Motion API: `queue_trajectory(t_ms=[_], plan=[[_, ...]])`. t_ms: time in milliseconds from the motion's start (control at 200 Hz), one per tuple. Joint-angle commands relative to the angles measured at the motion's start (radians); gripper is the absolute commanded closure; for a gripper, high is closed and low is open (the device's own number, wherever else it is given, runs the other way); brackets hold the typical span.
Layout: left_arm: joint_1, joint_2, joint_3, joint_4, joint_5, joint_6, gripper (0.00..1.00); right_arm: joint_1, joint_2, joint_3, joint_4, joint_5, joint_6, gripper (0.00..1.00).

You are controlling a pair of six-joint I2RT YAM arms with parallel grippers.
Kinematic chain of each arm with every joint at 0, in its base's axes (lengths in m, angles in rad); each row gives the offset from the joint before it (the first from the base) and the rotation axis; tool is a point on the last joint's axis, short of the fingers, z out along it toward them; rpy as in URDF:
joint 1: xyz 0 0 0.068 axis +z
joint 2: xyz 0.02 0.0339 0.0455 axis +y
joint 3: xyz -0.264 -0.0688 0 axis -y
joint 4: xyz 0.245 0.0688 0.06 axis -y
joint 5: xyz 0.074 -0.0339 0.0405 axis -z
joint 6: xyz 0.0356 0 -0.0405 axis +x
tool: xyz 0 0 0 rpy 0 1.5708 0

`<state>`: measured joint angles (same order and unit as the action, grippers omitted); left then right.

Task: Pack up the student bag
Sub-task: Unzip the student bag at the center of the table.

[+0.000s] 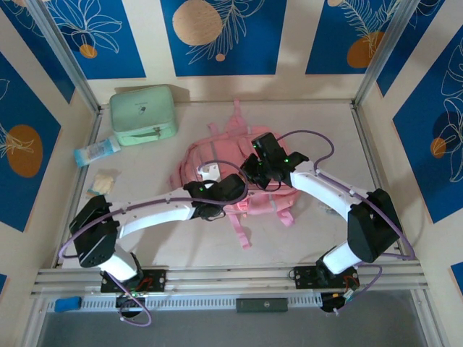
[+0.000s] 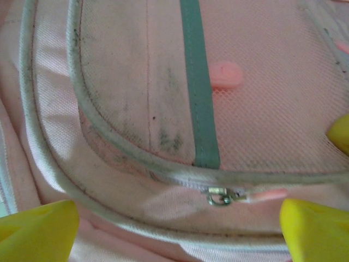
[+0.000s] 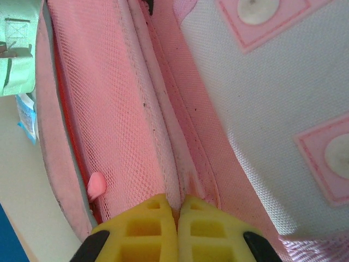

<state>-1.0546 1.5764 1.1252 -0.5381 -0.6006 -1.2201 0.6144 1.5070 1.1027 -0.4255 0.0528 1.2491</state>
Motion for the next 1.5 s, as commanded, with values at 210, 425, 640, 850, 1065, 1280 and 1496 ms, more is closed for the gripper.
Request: queue_trajectory(t_ms=[210, 425, 640, 850, 1065, 1280, 1496], plan=[[0.047, 0.013, -0.035, -0.050, -0.076, -0.147, 0.01, 0.013, -0.047, 0.000, 0.077, -0.065, -0.001, 1.00], [0.050, -0.160, -0.167, -0.071, -0.053, -0.101, 0.09, 0.002, -0.030, 0.012, 0.077, -0.075, -0.016, 1.00], [0.048, -0.274, -0.212, 0.093, 0.139, 0.151, 0.24, 0.006, -0.016, 0.028, 0.070, -0.074, -0.027, 1.00], [0.050, -0.196, -0.083, 0.055, 0.198, 0.419, 0.28, 0.005, -0.018, 0.032, 0.061, -0.074, -0.030, 1.00], [0.074, -0.181, -0.016, -0.066, 0.190, 0.617, 0.32, -0.004, -0.016, 0.029, 0.056, -0.090, -0.031, 1.00], [0.111, -0.179, -0.028, -0.056, 0.265, 0.757, 0.45, -0.003, -0.010, 0.039, 0.052, -0.092, -0.033, 1.00], [0.149, -0.142, -0.021, -0.021, 0.294, 0.847, 0.60, 0.000, -0.008, 0.046, 0.046, -0.086, -0.034, 1.00]])
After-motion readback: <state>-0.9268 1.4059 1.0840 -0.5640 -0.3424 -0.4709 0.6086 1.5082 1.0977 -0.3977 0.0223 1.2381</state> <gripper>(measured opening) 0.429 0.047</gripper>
